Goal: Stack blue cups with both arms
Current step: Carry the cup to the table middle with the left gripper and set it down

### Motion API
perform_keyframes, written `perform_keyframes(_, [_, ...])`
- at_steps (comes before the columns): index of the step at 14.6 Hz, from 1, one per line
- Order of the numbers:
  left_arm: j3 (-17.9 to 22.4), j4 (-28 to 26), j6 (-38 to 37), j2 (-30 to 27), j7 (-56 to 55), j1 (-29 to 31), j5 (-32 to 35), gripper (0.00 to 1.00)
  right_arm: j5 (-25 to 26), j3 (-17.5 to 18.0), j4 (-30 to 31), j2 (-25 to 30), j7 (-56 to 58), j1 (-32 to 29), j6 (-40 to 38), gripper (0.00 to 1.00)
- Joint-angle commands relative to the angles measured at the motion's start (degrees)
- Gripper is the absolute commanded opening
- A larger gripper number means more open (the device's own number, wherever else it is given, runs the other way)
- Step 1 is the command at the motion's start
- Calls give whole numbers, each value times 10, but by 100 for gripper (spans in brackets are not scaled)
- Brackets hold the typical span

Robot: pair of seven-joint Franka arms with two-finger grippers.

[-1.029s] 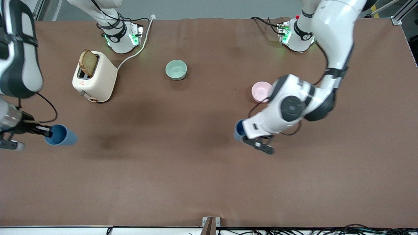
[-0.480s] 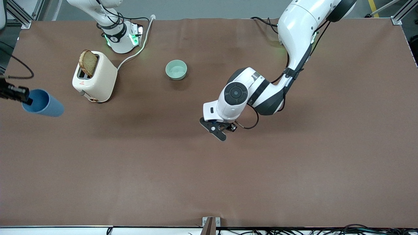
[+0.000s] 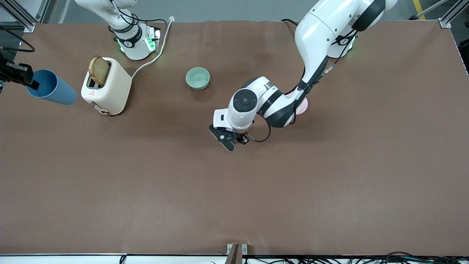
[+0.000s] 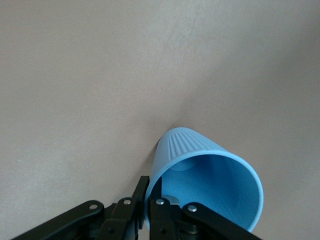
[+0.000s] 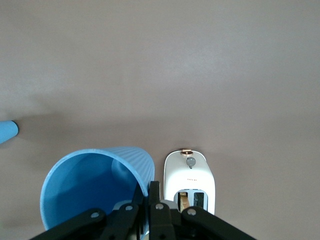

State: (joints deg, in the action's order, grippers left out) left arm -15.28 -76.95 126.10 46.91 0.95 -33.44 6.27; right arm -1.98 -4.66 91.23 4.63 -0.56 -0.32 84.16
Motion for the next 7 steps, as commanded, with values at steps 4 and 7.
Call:
perform_keyframes(4, [3,17,-67,-45,0,1,28,100,-2,-4,8,4,-4,-6,3,2])
perform_keyframes(7, [4,17,-120,-110,-1,37,30,100,-1,-3,6,4,-5,-5,5,2])
